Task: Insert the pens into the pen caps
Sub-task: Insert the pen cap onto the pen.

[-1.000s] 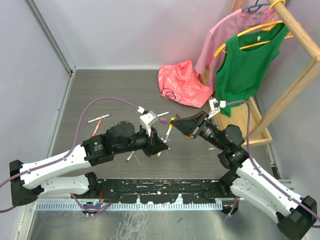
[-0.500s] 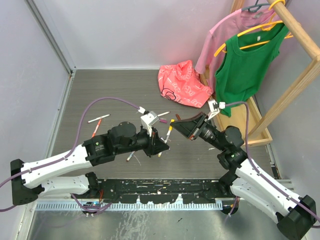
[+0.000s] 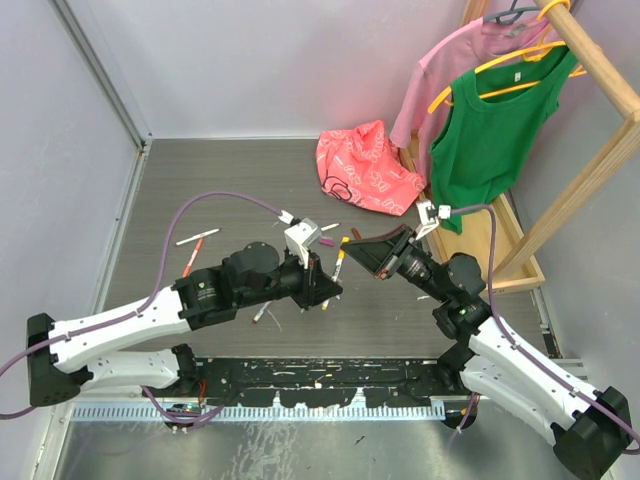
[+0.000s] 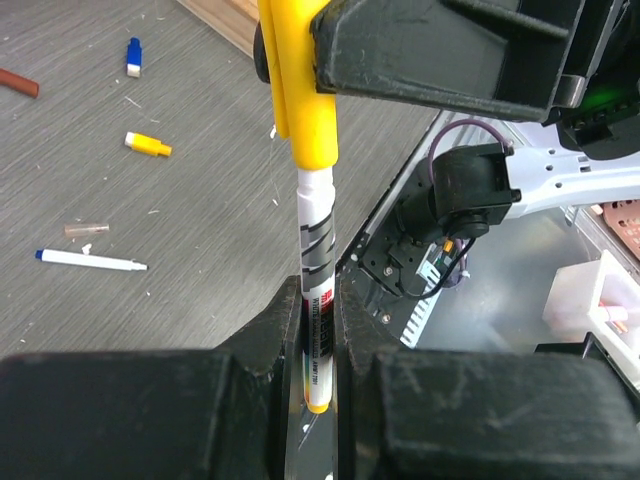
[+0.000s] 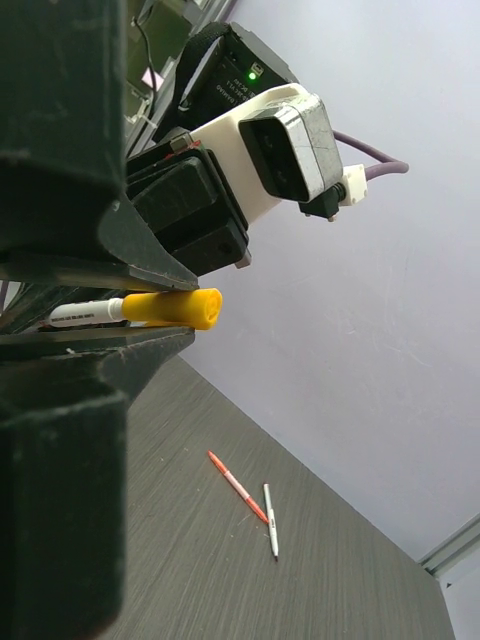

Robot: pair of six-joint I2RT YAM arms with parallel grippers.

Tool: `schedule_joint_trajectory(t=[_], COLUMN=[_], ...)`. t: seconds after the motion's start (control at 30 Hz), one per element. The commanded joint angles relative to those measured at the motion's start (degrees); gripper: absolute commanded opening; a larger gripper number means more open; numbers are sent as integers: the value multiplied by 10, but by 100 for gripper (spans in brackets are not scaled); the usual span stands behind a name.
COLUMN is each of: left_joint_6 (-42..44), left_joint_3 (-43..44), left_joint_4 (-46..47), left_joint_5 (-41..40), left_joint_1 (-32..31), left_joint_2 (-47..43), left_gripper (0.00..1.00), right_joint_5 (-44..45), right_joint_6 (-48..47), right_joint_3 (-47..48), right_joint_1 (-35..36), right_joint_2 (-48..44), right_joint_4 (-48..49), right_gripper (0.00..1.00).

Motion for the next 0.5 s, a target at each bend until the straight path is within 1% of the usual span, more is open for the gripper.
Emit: schedule_joint_trajectory(t=[0.0,0.13,0.23,0.3,0.43,0.47], left_joint_6=[-1,0,5,7,7,8], left_joint_3=[47,57,63,66,62,59], left_joint_4=[103,108,106,103,93,89], left_joint_5=[-36,-39,-41,-42,-39,-38], left_joint_1=[1,1,1,1,1,1], left_joint_2=[2,7,9,9,5,2], left_gripper=[0,0,0,0,0,0], right_joint_5=[-36,-40,-43,-45,-32,-29], right_joint_6=[2,-3,-7,-13,-15,-17], right_joint_3=[-8,-9,-6,-3,1,2], right_joint_1=[12,15,16,16,16,15], right_joint_2=[-2,1,4,4,-7,-10], right_joint_4=[19,19,18,13,13,11], right_gripper=[15,18,22,27,40,42])
